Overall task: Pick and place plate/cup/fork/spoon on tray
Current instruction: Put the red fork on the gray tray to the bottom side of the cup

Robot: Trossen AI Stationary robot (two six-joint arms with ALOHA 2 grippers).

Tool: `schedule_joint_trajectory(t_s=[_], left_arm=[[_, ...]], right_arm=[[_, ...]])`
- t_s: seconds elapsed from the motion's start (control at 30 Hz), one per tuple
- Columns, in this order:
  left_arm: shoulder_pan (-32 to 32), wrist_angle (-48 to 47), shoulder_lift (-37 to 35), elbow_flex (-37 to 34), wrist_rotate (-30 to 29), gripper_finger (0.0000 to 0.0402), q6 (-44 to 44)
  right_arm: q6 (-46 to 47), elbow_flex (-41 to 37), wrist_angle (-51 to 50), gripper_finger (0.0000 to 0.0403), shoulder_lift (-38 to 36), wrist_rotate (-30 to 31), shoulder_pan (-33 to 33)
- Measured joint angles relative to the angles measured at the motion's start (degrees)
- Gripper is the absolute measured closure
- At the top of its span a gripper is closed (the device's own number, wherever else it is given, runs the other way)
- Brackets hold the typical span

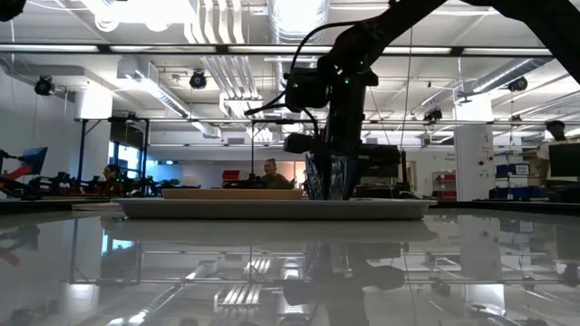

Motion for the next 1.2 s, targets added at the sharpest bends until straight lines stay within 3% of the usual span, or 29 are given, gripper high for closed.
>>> schedule_joint_trajectory(t_s=[0.13, 0.47, 0.87, 1.2], left_arm=[[0.0, -0.01, -0.09, -0.09, 0.0, 0.026, 0.0], [0.04, 0.04, -0.14, -0.13, 0.0, 0.026, 0.13], [0.02, 0.04, -0.16, -0.13, 0.0, 0.026, 0.13], [-0.01, 0.06, -0.14, -0.13, 0.0, 0.026, 0.13]], right_arm=[[-1.48, 0.36, -0.05, 0.0278, -0.64, 1.79, 0.57], [-2.4, 1.09, 0.98, 0.0388, -0.85, -0.21, 6.68], [-0.34, -0.28, 1.37, 0.0394, -0.8, 5.82, 10.31], [0.18, -4.39, 6.78, 0.0394, -0.74, 4.79, 10.9]])
